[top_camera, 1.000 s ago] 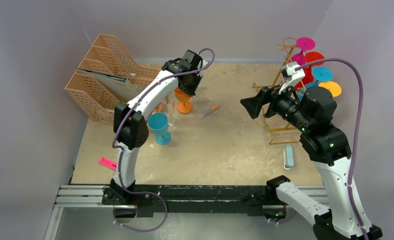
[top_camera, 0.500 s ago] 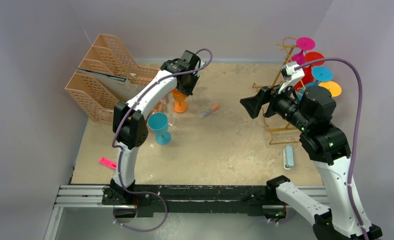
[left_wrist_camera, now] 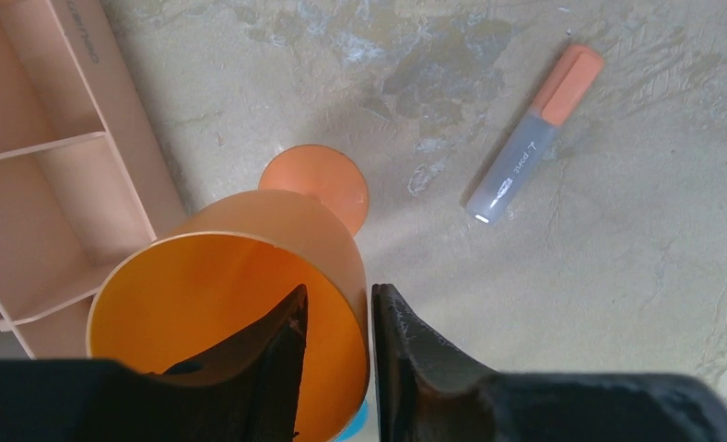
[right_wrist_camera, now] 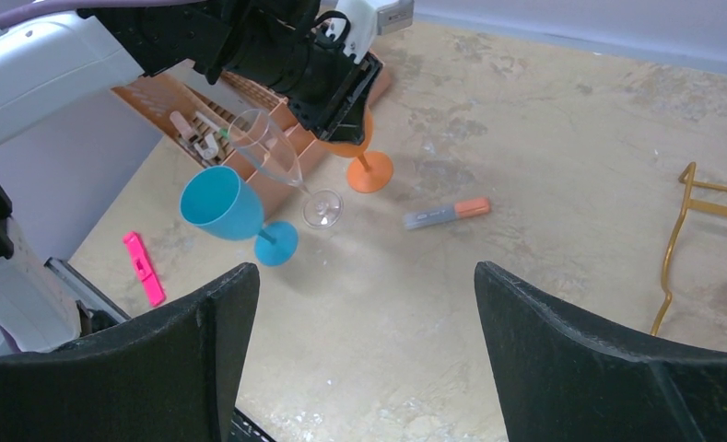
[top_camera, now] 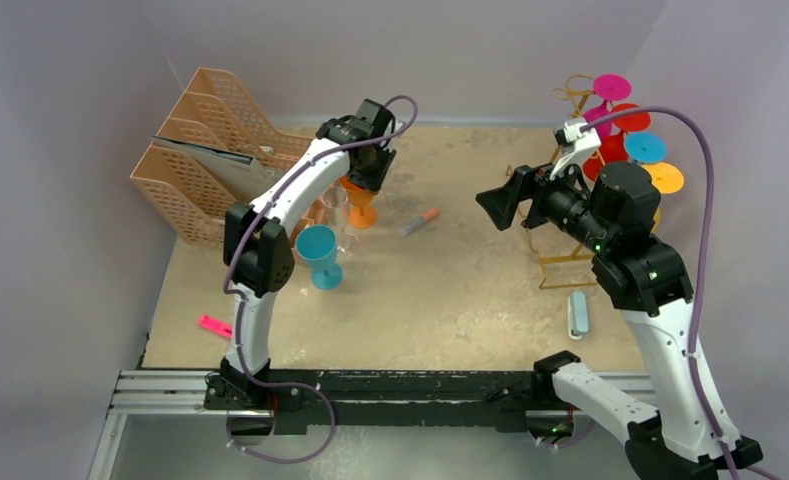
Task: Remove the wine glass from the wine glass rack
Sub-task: Place the wine glass at the center of the board.
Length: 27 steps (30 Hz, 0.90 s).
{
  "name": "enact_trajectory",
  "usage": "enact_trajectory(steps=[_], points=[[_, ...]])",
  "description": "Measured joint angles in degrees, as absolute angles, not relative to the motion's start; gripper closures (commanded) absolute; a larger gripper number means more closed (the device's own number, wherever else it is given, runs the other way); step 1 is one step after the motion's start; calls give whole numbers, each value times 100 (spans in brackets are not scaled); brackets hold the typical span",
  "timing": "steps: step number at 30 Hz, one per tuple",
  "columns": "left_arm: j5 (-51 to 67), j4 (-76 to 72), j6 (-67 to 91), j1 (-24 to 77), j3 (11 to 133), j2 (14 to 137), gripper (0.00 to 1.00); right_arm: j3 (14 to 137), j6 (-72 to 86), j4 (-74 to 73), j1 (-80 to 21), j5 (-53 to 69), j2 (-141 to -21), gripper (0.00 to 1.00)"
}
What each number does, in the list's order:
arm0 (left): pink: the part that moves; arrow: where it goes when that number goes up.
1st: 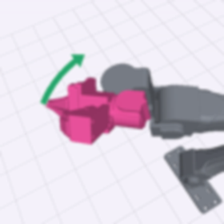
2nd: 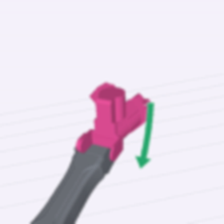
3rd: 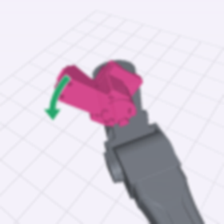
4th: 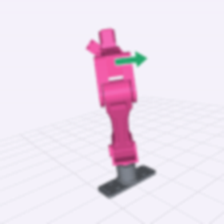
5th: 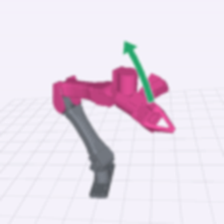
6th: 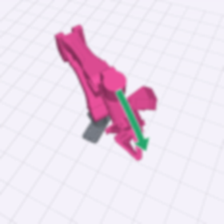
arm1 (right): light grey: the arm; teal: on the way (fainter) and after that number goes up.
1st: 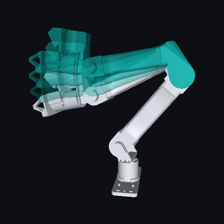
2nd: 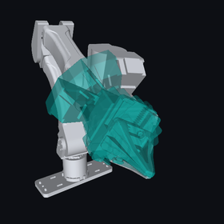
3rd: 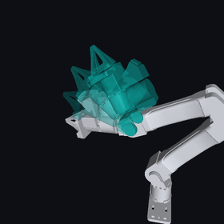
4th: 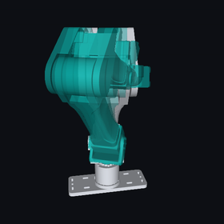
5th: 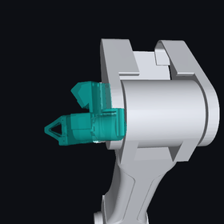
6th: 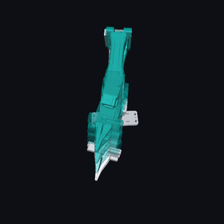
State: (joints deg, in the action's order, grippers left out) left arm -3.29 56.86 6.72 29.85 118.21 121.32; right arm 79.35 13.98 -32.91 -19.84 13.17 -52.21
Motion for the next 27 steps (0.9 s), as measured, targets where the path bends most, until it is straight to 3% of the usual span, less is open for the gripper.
enact_trajectory(steps=[10,27], points=[[-23,5819,635,2936,11885,12132,49,7935,1485,-3280,-1984,1297,-5321,10],[224,5951,489,2936,12140,11126,38,9098,1496,-4615,-1984,1144,-6709,8]])
